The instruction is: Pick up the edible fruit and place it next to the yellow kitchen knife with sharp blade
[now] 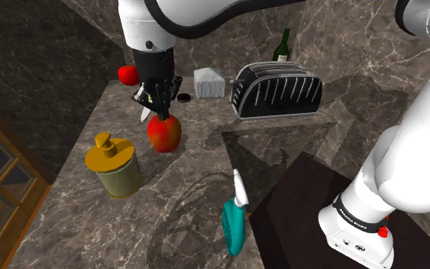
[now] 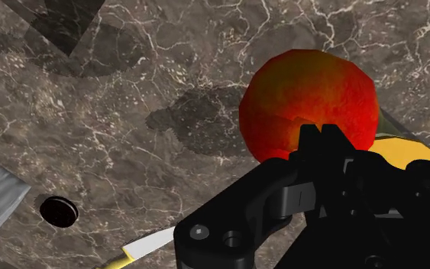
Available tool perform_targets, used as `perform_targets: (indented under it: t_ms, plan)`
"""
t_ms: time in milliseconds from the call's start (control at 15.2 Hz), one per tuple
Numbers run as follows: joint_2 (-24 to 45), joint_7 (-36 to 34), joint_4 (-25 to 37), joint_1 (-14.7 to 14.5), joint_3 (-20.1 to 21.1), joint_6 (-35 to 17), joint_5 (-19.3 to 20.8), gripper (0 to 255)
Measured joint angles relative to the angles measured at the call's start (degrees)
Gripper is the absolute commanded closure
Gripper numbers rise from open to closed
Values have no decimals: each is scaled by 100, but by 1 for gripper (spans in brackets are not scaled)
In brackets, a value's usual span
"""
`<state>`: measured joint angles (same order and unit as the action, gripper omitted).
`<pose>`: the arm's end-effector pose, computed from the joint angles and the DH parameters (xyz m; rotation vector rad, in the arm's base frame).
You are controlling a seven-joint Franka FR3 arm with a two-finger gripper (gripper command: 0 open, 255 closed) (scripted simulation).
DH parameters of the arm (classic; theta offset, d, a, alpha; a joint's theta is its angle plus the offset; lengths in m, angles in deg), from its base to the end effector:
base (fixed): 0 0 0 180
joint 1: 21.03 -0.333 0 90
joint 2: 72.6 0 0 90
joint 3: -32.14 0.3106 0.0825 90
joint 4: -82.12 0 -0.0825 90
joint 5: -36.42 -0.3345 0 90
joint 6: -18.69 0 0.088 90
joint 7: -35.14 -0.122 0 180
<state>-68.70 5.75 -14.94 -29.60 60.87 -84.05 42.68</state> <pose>0.4387 0.3114 0.5401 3.0895 0.2452 0.1148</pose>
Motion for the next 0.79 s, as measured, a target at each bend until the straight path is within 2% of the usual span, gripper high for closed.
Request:
perform_targets:
  t_ms: [396, 792]
  plan:
    - [61, 9, 521, -26, 17, 467, 23, 255]
    - [554, 417, 820, 190, -199, 293, 211, 255]
